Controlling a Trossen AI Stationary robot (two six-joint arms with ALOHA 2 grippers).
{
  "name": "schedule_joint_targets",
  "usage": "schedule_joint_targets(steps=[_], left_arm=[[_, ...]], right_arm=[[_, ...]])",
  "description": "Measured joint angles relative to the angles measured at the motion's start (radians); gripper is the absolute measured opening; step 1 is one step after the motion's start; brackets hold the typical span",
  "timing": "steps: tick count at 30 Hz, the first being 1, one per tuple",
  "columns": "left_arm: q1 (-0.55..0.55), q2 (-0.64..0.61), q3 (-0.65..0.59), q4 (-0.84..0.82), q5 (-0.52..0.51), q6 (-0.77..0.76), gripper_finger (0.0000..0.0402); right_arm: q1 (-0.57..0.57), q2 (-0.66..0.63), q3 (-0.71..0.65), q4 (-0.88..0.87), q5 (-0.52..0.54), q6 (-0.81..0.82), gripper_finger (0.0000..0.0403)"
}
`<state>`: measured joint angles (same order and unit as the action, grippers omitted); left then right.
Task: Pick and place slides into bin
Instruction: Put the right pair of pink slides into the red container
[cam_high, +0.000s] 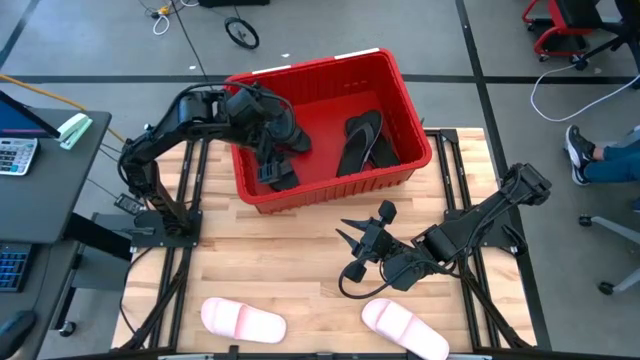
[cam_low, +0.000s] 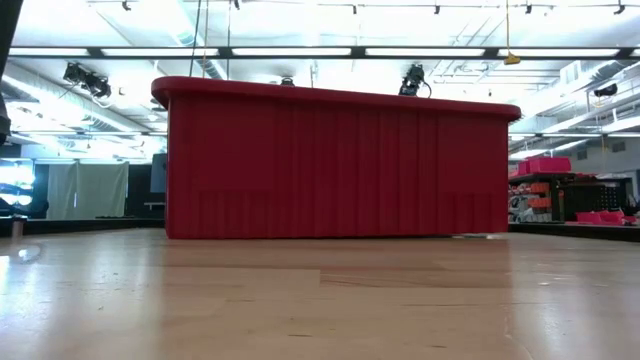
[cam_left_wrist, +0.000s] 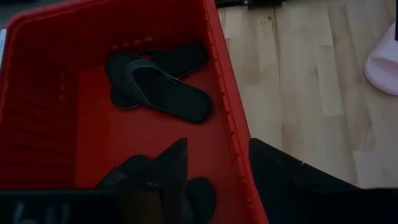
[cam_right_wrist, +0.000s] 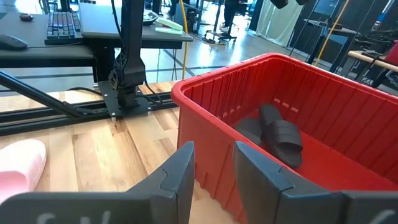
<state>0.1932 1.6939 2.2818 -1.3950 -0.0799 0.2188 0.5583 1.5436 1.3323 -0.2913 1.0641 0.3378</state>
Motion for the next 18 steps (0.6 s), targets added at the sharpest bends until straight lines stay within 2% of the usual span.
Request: schedule_joint_targets(steps=[14, 18], left_arm=[[0.0, 0.0, 0.0, -0.001, 0.0, 0.005, 0.0174], [0.0, 0.0, 0.0, -0.001, 0.0, 0.049, 0.0173]], right_arm=[[0.0, 0.0, 0.0, 0.0, 0.0, 0.0, 0.0117], [0.0, 0.0, 0.0, 0.0, 0.0, 0.0, 0.0117]])
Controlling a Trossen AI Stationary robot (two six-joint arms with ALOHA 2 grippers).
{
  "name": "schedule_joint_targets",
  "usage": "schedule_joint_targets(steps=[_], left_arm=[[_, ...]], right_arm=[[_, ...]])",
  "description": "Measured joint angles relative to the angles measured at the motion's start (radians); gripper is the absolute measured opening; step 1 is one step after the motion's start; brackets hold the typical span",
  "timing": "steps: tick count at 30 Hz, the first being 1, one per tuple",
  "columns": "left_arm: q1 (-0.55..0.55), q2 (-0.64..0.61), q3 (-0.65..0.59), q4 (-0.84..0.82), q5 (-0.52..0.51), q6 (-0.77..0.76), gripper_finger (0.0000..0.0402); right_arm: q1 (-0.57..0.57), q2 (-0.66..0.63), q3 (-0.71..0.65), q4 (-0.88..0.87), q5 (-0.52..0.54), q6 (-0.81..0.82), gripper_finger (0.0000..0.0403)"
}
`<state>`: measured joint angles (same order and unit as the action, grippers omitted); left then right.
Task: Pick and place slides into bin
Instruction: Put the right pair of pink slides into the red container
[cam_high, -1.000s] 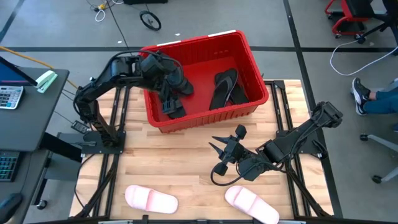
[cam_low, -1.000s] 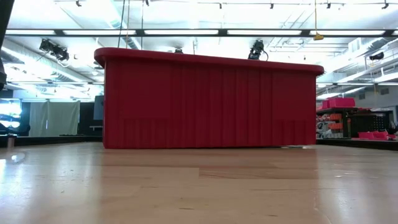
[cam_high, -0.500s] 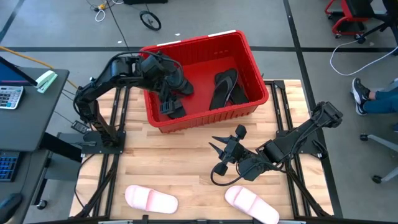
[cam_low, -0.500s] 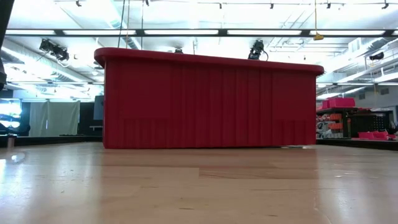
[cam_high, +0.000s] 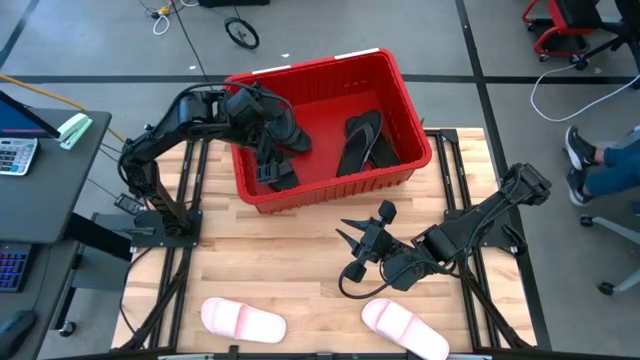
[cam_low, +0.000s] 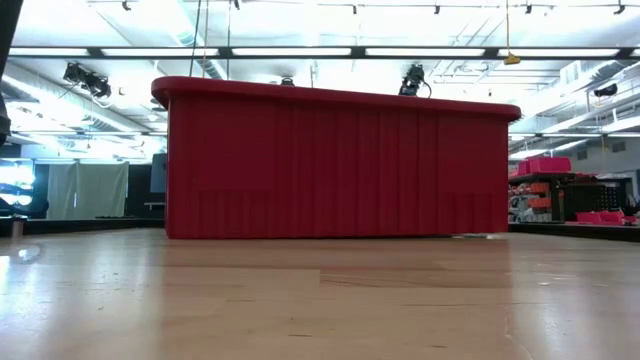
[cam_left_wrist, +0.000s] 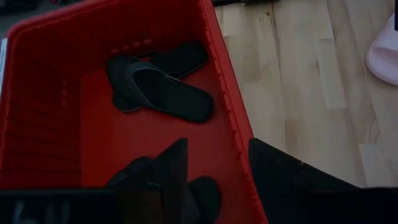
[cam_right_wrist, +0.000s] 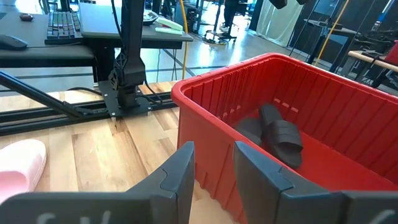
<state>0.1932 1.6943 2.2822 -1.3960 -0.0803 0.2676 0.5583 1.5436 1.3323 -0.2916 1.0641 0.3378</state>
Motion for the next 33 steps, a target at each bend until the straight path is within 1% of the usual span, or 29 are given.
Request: schedule_joint_targets(steps=[7, 14, 21, 25, 33], left_arm=[[0.0, 0.0, 0.0, 0.002, 0.0, 0.006, 0.0178], [0.0, 0.0, 0.0, 0.016, 0.0, 0.006, 0.0173], [0.0, 0.001, 0.0, 0.016, 0.0, 0.005, 0.018], [0.0, 0.001, 0.0, 0.015, 0.0, -0.02, 0.0177], [0.0, 0.001, 0.0, 0.015, 0.0, -0.02, 0.0175]], right_arm=[[0.0, 0.0, 0.0, 0.0, 0.0, 0.0, 0.0117], [0.0, 0.0, 0.0, 0.0, 0.0, 0.0, 0.0117], [0.0, 0.0, 0.0, 0.0, 0.0, 0.0, 0.0117], [0.0, 0.0, 0.0, 0.0, 0.0, 0.0, 0.0117], [0.0, 0.0, 0.0, 0.0, 0.0, 0.0, 0.0117]])
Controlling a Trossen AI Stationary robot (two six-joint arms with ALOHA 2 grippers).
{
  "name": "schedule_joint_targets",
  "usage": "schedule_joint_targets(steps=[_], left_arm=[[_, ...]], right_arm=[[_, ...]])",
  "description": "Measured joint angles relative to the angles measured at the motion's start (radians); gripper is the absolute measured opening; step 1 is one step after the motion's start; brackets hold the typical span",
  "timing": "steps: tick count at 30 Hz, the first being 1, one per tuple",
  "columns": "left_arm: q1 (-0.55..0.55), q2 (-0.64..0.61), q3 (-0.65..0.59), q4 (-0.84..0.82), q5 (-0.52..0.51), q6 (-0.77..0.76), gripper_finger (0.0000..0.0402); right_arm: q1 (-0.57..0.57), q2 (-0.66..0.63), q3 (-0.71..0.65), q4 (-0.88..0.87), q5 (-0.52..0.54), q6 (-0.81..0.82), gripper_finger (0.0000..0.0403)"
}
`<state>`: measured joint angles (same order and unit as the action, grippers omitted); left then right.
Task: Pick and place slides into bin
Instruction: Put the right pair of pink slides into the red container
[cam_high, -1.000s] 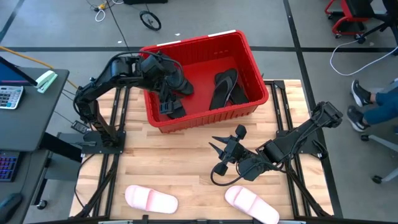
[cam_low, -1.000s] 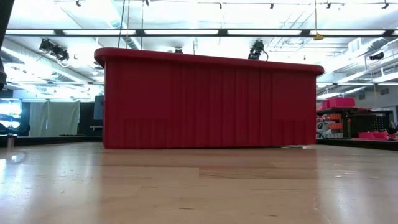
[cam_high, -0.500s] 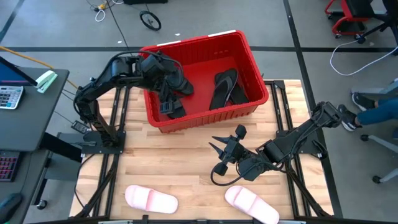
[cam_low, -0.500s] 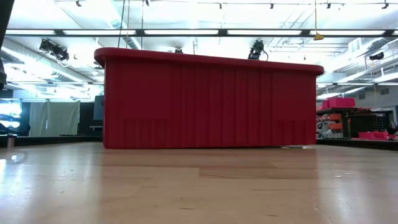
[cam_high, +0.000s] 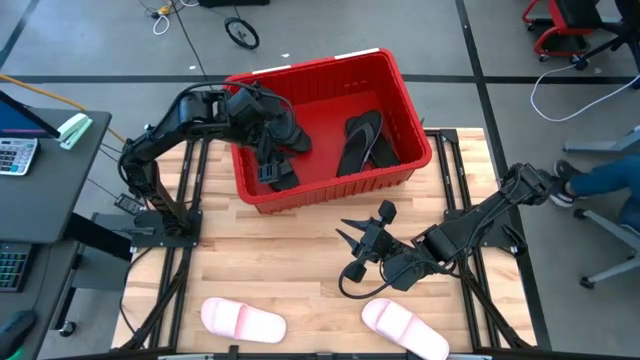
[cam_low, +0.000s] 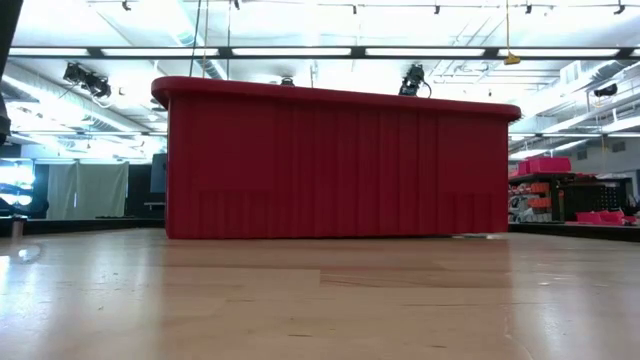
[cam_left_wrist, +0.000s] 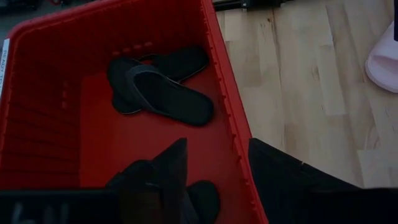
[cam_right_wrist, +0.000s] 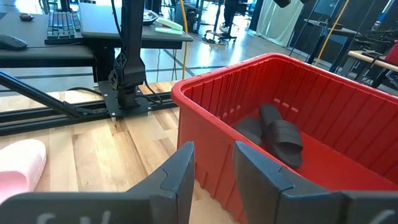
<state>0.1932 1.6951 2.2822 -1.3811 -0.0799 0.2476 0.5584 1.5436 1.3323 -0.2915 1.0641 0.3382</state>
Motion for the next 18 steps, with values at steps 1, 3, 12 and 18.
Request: schedule_joint_targets(steps=[1, 3, 12, 18], left_arm=[[0.0, 0.0, 0.0, 0.0, 0.0, 0.0, 0.0176], [0.0, 0.0, 0.0, 0.0, 0.0, 0.0, 0.0178], [0.0, 0.0, 0.0, 0.0, 0.0, 0.001, 0.0173], [0.0, 0.0, 0.0, 0.0, 0.0, 0.002, 0.018]], right_arm=[[0.0, 0.0, 0.0, 0.0, 0.0, 0.0, 0.0117], [0.0, 0.0, 0.0, 0.0, 0.0, 0.0, 0.0117], [0.0, 0.0, 0.0, 0.0, 0.0, 0.0, 0.0117], [0.0, 0.0, 0.0, 0.0, 0.0, 0.0, 0.0117]])
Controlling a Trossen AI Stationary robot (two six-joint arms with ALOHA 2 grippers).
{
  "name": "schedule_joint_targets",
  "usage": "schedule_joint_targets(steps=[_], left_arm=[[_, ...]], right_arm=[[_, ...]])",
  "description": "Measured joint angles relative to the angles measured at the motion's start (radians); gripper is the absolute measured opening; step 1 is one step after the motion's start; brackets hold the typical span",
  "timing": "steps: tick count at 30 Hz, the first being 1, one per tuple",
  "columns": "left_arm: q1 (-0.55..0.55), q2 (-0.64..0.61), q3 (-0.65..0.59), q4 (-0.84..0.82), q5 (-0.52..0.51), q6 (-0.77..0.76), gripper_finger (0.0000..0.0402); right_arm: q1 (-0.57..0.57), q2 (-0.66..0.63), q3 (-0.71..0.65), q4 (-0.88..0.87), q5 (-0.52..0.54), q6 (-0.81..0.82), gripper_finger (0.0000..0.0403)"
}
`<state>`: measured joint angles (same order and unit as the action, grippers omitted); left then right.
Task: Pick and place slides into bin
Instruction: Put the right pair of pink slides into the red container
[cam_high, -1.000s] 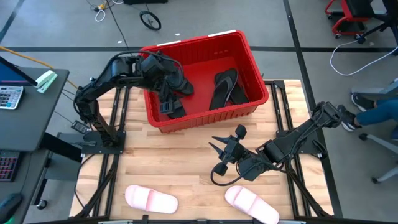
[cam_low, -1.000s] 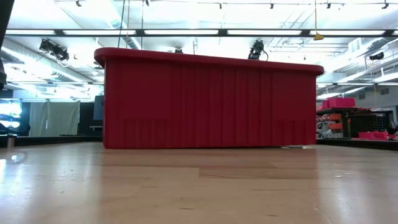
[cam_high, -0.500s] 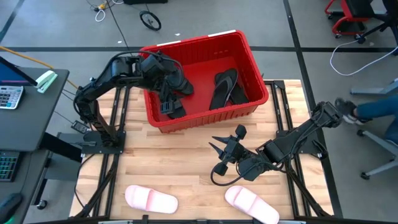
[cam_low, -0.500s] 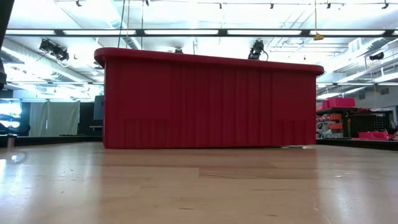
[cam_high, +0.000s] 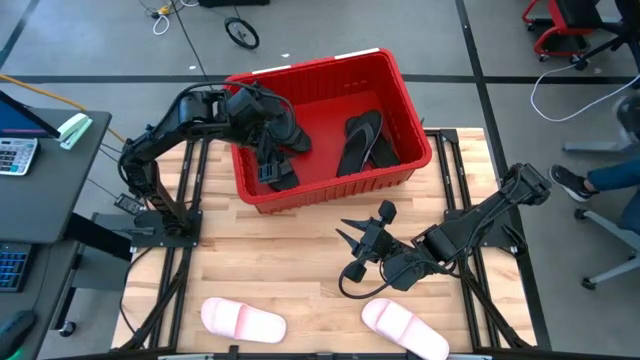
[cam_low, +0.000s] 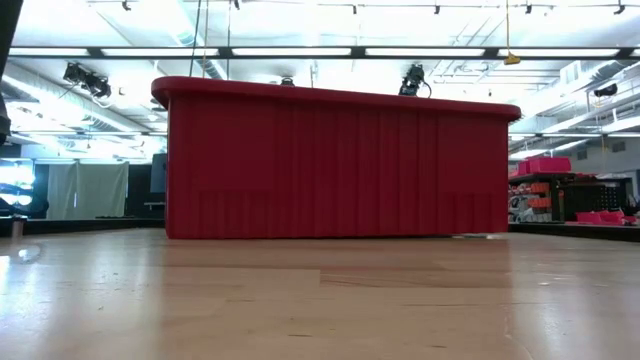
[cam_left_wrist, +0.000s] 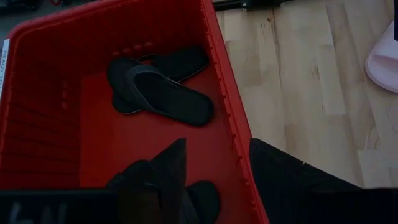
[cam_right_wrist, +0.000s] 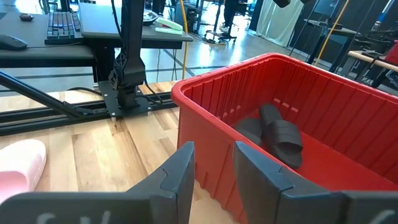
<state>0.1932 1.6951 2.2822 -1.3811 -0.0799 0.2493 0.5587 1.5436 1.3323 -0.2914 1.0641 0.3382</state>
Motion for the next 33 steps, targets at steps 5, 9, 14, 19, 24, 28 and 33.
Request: schedule_joint_targets(steps=[5, 9, 14, 19, 24, 28, 33], left_arm=[[0.0, 0.0, 0.0, 0.0, 0.0, 0.0, 0.0177], [0.0, 0.0, 0.0, -0.001, 0.0, -0.002, 0.0173], [0.002, -0.012, 0.0, -0.008, 0.0, 0.005, 0.0175], [0.029, -0.044, 0.004, 0.002, -0.003, 0.045, 0.0178], [0.056, -0.041, 0.003, 0.007, -0.005, 0.026, 0.0173], [0.07, -0.037, 0.003, 0.007, -0.005, 0.004, 0.0176], [0.073, -0.037, 0.003, 0.014, -0.004, -0.084, 0.0181]], right_arm=[[0.0, 0.0, 0.0, 0.0, 0.0, 0.0, 0.0117], [0.0, 0.0, 0.0, 0.0, 0.0, 0.0, 0.0117], [0.0, 0.0, 0.0, 0.0, 0.0, 0.0, 0.0117], [0.0, 0.0, 0.0, 0.0, 0.0, 0.0, 0.0117], [0.0, 0.0, 0.0, 0.0, 0.0, 0.0, 0.0117], [0.0, 0.0, 0.0, 0.0, 0.0, 0.0, 0.0117], [0.0, 0.0, 0.0, 0.003, 0.003, -0.007, 0.0117]])
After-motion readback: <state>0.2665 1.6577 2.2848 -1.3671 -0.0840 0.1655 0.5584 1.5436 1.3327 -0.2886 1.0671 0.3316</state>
